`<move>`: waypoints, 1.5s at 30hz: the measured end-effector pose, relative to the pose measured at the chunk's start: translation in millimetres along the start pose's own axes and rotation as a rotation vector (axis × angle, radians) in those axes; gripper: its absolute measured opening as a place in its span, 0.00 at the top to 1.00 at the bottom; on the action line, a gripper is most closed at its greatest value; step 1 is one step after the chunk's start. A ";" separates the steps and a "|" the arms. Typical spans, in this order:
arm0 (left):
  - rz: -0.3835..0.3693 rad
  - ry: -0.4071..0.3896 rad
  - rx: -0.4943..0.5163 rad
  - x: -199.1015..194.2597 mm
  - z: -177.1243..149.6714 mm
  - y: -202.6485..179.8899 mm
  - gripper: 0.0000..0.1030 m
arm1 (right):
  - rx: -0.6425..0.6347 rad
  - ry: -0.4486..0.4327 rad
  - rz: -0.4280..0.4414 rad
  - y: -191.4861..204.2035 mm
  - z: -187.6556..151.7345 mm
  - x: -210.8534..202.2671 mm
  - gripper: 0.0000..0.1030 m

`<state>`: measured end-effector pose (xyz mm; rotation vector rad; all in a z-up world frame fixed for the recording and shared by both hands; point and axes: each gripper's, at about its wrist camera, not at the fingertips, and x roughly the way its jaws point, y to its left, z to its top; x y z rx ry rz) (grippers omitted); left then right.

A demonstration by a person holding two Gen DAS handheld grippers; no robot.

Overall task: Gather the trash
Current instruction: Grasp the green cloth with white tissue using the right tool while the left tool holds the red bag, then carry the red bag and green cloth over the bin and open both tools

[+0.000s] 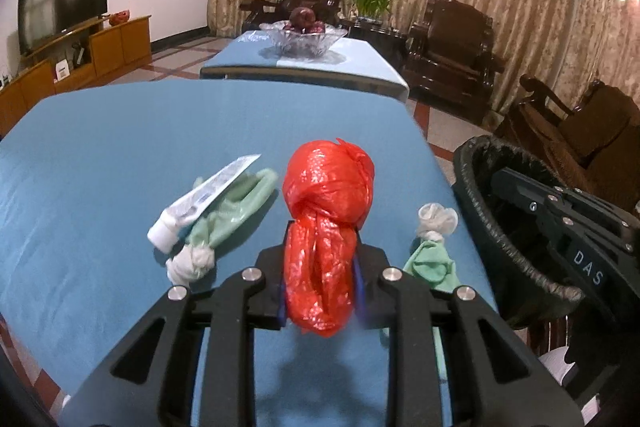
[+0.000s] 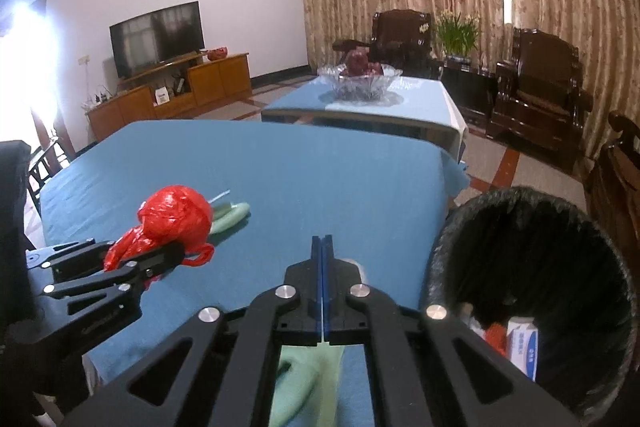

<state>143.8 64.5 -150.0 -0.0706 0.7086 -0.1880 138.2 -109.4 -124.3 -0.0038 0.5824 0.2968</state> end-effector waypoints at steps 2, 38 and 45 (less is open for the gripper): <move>-0.001 -0.001 0.003 -0.1 3.9 -4.7 0.78 | 0.005 0.008 0.001 -0.9 0.4 0.1 1.00; 0.026 -0.011 0.034 14.3 -6.4 0.1 0.78 | 0.048 0.112 0.025 -8.1 -19.5 32.4 0.80; -0.024 -0.063 0.064 2.5 13.7 -29.2 0.79 | 0.055 0.015 -0.009 -26.9 12.4 -9.2 0.80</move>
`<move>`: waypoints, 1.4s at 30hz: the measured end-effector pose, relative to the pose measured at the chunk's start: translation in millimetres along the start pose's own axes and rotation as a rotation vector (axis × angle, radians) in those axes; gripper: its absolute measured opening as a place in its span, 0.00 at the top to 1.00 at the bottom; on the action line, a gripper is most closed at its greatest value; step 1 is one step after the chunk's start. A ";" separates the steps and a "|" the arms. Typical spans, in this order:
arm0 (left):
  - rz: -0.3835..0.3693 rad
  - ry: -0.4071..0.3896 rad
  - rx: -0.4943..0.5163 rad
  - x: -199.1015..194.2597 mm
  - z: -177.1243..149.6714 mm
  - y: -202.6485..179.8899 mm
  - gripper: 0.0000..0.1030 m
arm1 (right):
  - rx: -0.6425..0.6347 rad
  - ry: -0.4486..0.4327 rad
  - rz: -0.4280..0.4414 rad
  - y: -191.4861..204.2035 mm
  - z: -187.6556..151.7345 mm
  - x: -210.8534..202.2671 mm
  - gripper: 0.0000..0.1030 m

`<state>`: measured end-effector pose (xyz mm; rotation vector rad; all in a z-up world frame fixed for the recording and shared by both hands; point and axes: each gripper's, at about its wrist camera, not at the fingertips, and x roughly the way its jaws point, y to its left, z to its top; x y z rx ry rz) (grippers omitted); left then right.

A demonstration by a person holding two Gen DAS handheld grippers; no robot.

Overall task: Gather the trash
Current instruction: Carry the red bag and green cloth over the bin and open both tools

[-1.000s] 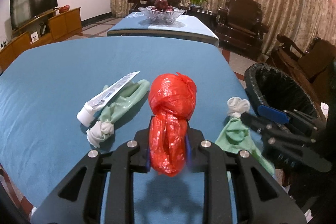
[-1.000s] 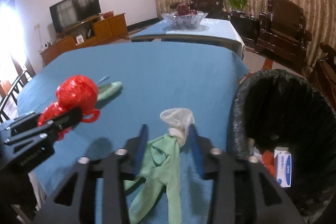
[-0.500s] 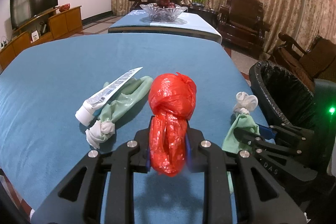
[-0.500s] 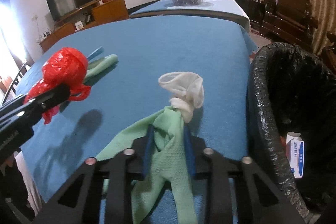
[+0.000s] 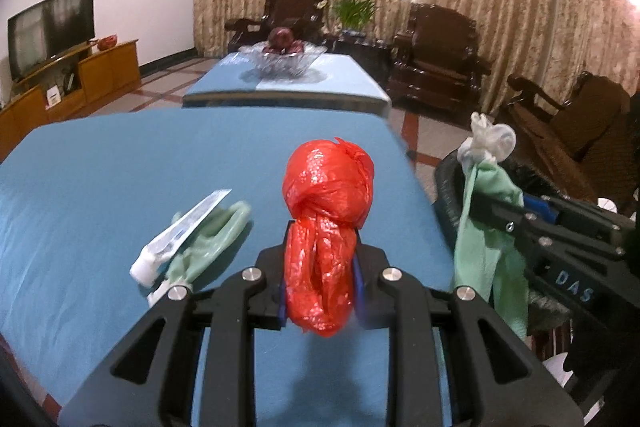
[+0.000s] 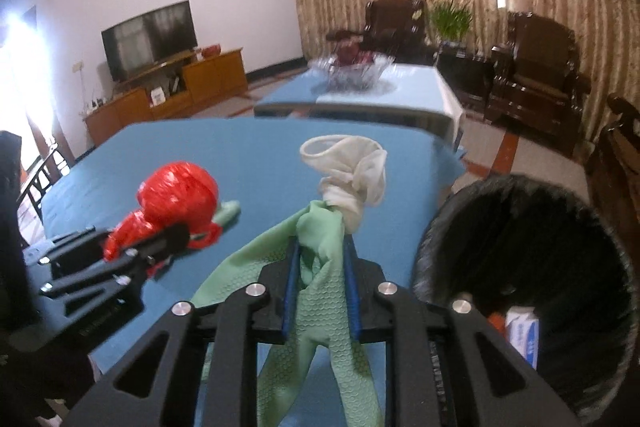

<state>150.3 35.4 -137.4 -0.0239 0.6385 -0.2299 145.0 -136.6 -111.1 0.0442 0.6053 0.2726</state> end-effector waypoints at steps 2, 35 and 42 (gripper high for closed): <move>-0.018 -0.014 0.006 -0.3 7.4 -9.5 0.78 | 0.003 -0.023 -0.014 -7.7 6.6 -11.5 0.80; -0.321 0.001 0.130 95.6 51.9 -198.8 0.78 | 0.150 -0.020 -0.384 -207.7 -14.3 -44.2 0.79; -0.352 0.048 0.155 120.9 49.8 -216.4 0.72 | 0.166 0.033 -0.408 -228.0 -29.2 -26.5 0.68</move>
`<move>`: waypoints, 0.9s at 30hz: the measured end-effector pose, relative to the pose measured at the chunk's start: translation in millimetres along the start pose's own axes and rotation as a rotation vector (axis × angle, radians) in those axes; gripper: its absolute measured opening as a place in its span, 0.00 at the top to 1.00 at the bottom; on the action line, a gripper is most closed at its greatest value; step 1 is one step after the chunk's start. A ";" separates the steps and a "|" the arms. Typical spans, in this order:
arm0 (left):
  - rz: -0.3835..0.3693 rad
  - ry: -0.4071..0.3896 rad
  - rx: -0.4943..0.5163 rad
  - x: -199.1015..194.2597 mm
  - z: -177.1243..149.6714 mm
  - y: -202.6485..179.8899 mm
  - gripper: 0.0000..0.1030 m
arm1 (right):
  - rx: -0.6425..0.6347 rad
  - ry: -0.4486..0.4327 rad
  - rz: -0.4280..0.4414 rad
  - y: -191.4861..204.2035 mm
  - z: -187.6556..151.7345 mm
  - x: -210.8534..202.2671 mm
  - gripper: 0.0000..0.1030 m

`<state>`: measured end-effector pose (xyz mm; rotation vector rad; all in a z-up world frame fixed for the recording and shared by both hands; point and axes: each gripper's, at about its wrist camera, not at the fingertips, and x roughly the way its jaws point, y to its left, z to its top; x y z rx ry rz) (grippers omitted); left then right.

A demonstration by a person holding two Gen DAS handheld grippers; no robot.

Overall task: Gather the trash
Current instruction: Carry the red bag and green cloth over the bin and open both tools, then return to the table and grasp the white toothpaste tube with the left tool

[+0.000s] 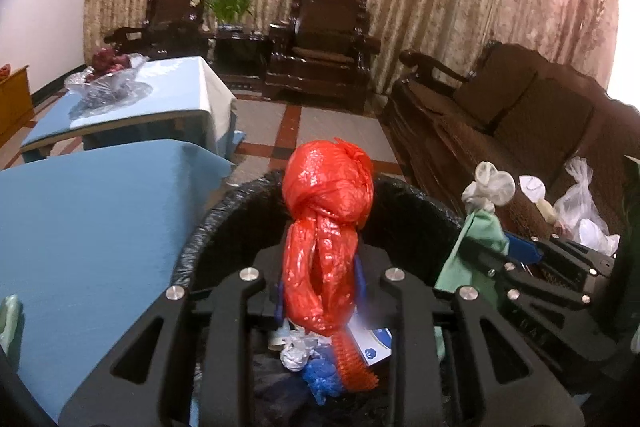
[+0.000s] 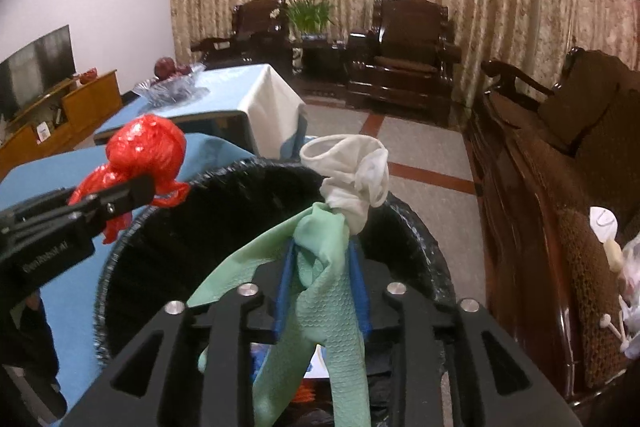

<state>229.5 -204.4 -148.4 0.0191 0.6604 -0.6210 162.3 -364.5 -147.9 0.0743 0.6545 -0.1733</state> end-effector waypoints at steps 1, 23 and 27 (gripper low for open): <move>-0.002 0.004 -0.002 2.2 -0.6 1.9 0.69 | -0.002 0.005 -0.007 -0.1 -1.6 1.2 0.66; 0.109 -0.120 -0.085 -81.6 -1.3 58.6 0.14 | 0.059 -0.096 0.006 34.3 -3.4 -54.8 0.06; 0.172 -0.136 -0.104 -111.5 -12.0 85.1 0.14 | 0.052 -0.112 0.050 59.1 -1.8 -63.2 0.06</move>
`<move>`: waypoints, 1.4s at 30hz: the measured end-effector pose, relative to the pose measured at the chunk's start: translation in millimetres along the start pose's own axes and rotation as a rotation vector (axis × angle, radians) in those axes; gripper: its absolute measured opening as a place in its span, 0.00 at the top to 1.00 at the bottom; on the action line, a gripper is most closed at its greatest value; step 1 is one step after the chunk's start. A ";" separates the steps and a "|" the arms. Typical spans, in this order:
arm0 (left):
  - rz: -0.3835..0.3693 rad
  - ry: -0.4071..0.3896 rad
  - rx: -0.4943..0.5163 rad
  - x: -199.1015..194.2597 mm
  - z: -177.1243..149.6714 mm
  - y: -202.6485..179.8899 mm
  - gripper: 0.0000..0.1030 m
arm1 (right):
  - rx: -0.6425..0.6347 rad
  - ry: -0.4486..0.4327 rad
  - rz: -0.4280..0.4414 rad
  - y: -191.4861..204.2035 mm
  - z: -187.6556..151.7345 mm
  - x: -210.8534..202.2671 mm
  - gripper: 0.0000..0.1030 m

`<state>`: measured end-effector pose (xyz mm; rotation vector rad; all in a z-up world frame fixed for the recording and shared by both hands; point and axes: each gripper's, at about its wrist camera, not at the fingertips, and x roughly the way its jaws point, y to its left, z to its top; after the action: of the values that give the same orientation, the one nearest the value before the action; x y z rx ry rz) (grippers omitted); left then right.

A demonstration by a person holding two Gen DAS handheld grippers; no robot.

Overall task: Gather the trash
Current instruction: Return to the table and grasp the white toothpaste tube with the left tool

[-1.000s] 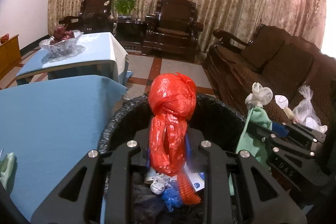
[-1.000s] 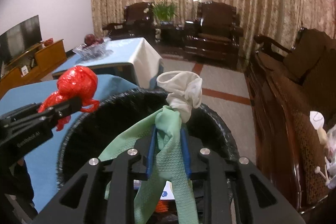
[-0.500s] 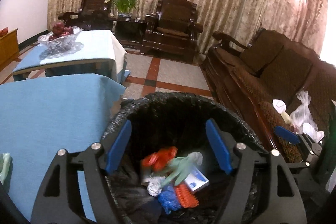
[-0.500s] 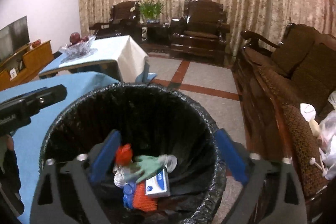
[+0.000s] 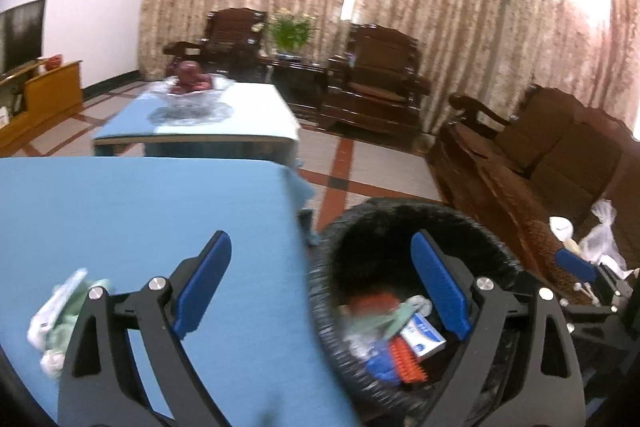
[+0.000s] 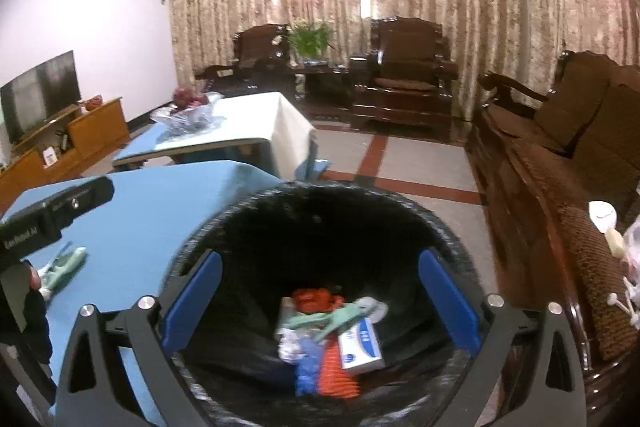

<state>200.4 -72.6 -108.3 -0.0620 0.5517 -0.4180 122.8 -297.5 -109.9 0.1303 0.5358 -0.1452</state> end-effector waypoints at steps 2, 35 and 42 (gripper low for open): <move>0.048 -0.009 0.003 -15.3 -2.2 19.7 0.14 | -0.008 -0.006 0.027 15.7 1.2 -1.9 0.06; 0.369 0.160 -0.125 -51.8 -70.6 238.7 0.14 | -0.210 0.078 0.302 238.9 -49.8 67.5 0.06; 0.361 0.209 -0.128 -25.8 -73.2 253.2 0.17 | -0.230 0.083 0.307 247.5 -51.1 80.3 0.06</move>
<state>235.7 173.2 -200.3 -0.0404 0.7797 -0.0365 208.1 -54.6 -173.8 -0.0064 0.6042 0.2214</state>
